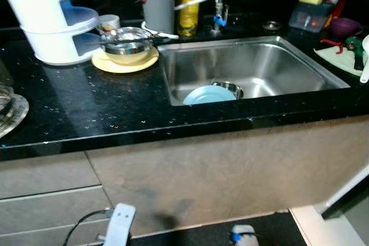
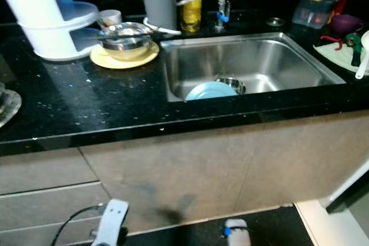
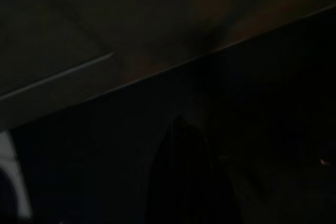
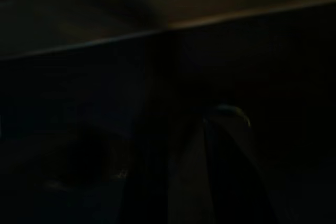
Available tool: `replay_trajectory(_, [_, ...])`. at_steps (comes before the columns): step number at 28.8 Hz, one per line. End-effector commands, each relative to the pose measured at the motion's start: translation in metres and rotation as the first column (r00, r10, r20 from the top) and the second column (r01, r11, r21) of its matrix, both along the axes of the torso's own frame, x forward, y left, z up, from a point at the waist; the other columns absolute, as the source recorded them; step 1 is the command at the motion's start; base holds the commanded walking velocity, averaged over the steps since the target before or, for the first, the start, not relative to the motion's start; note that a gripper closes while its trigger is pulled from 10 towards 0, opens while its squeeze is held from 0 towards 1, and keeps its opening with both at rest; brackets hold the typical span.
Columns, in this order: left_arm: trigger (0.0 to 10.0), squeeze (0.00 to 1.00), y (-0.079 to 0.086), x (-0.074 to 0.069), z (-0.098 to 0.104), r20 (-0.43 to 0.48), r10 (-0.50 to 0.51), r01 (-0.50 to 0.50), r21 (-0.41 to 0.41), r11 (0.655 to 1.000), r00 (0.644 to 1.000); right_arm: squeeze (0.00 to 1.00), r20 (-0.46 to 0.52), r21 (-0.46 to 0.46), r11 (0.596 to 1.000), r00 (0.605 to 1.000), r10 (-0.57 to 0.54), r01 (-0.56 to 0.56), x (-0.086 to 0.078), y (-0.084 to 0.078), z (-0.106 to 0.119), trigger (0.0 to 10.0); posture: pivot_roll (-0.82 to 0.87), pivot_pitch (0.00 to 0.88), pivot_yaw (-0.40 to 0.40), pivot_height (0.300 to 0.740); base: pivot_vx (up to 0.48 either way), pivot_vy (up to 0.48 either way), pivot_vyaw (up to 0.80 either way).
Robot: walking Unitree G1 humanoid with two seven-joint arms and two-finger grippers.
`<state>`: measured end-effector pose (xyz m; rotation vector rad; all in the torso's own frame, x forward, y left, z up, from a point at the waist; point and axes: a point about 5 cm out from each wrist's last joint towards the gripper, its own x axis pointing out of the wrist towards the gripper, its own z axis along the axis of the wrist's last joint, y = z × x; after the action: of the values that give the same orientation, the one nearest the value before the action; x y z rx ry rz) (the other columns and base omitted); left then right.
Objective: Kitchen organization
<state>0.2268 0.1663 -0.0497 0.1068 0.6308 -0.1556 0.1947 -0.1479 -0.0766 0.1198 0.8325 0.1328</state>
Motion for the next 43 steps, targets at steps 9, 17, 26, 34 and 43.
replay_trajectory(9, [10.0, 0.0, -0.0017, -0.0025, -0.0024, -0.013, -0.013, 0.013, 0.003, 1.0, 1.0, 0.0, -0.043, -0.019, 1.0, 0.999, 0.002, -0.003, -0.0099, -0.0068, -0.0057, 10.0, -0.07, 0.132, -0.012, 0.74, 0.0, 0.48, 0.0])
replay_trajectory(17, [10.0, 0.0, -0.0013, -0.0013, -0.0019, -0.014, -0.019, 0.019, 0.004, 1.0, 1.0, 0.0, -0.043, -0.017, 1.0, 0.999, -0.001, 0.0, -0.0101, -0.0067, -0.0059, 10.0, -0.07, 0.135, -0.007, 0.74, 0.0, 0.48, 0.0])
replay_trajectory(26, [10.0, 0.0, 0.0001, 0.0003, -0.0025, -0.049, -0.085, 0.088, 0.056, 0.995, 0.995, 0.0, -0.043, -0.012, 1.0, 0.999, -0.011, 0.011, -0.0101, -0.0052, -0.006, 10.0, -0.07, 0.142, 0.004, 0.74, 0.0, 0.151, 0.0])
replay_trajectory(34, [10.0, 0.0, -0.0001, 0.0022, -0.0013, -0.046, -0.102, 0.106, 0.076, 0.991, 0.994, 0.0, -0.044, -0.011, 1.0, 0.999, -0.024, 0.024, -0.0111, -0.0056, -0.0065, 10.0, -0.08, 0.144, 0.013, 0.74, 0.0, -0.472, 0.0])
replay_trajectory(43, [10.0, 0.0, -0.0018, 0.0059, 0.0005, -0.028, -0.069, 0.071, 0.083, 0.994, 0.997, 0.0, -0.043, -0.021, 0.999, 0.999, -0.033, 0.032, -0.0129, -0.0107, -0.007, 10.0, -0.08, 0.145, 0.011, 0.74, 0.0, -0.42, 0.0])
